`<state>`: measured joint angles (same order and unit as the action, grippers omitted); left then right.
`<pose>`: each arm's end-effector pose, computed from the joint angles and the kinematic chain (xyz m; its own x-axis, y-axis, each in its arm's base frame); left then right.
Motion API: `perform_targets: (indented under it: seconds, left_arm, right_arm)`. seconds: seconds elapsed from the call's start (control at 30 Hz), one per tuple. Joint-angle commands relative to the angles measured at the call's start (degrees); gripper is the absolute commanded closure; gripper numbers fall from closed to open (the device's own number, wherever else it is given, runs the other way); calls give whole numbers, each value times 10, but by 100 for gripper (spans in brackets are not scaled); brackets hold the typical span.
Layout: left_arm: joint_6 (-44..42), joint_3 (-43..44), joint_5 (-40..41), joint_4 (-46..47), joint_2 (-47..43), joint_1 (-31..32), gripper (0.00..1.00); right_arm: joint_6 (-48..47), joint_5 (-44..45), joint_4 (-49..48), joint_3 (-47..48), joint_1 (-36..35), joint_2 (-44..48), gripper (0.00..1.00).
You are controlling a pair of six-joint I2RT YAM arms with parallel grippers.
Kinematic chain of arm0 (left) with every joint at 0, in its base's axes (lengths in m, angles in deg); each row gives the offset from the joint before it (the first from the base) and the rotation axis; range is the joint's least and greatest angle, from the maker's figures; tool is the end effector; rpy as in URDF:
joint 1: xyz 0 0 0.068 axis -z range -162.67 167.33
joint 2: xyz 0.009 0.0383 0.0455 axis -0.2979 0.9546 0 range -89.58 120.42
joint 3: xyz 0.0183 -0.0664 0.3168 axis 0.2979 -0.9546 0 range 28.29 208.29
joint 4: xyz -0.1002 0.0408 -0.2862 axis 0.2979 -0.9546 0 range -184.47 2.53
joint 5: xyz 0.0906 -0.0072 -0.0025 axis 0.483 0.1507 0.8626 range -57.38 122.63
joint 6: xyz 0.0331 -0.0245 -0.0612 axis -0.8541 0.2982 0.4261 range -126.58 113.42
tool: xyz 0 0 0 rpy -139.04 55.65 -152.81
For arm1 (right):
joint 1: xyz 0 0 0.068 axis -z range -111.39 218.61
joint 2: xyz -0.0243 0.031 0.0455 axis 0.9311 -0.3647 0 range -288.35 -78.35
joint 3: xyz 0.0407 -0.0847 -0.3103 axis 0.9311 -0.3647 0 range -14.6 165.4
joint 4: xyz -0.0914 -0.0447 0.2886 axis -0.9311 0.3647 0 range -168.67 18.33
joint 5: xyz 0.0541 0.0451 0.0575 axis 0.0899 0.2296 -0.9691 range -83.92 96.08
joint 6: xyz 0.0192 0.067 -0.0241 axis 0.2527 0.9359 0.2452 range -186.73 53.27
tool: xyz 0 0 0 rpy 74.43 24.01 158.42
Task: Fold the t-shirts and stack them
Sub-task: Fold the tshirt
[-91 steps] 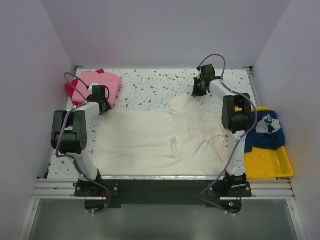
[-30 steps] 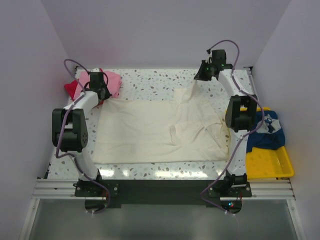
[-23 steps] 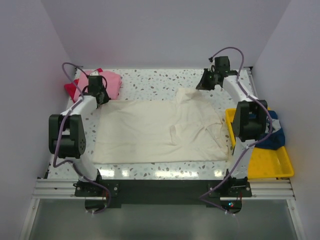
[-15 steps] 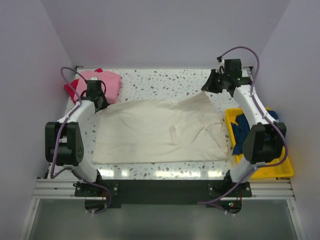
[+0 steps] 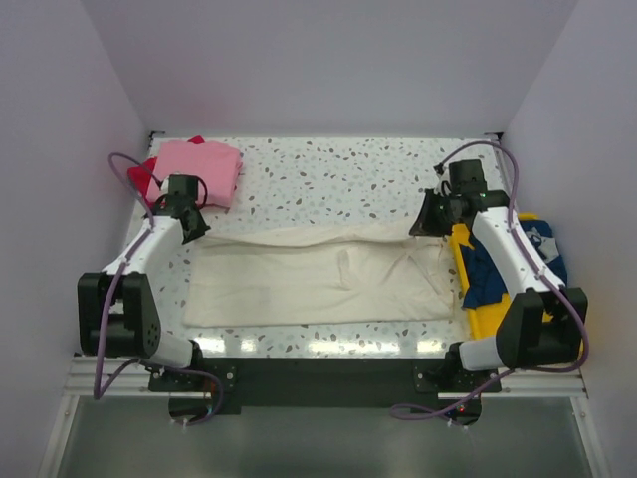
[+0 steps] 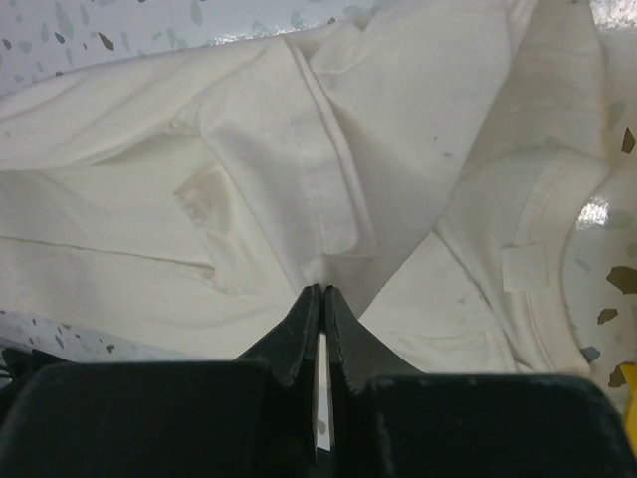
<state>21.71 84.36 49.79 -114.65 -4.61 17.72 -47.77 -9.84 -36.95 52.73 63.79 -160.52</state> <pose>0.3512 0.0158 0.2302 -0.6556 -0.4484 -0.6076 -0.5326 0.8449 -0.0489 0.3454 0.0461 0.2994 -0.8616 0.2409 -0.4467 0.0513 0.9170 0.3956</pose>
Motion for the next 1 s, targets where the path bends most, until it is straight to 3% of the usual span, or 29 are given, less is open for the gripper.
perform_targets:
  seconds: [0.0, 0.47, 0.77, 0.8, 0.83, 0.9, 0.93, 0.97]
  left_arm:
    - [27, -17, 57, -37, -39, -4, 100]
    - [45, -36, 82, -69, -114, -20, 100]
    - [87, -68, 42, -146, -170, -19, 96]
    - [92, -72, 32, -154, -179, -19, 93]
    - [104, -77, 28, -177, -196, -19, 73]
    - [115, -80, 24, -203, -218, -20, 55]
    - [121, -81, 28, -215, -241, -19, 42]
    - [130, -80, 32, -235, -255, -20, 34]
  right_arm:
    - [-16, 16, 42, -13, -1, 54, 100]
    - [-27, 45, 118, -46, -1, 110, 100]
    - [-31, 63, 164, -63, -1, 137, 100]
    - [-31, 63, 168, -71, 0, 141, 100]
    - [-32, 63, 180, -76, -1, 144, 100]
    - [-32, 63, 192, -87, -2, 149, 96]
    - [-32, 61, 203, -91, -2, 158, 91]
    - [-32, 60, 208, -94, -3, 162, 73]
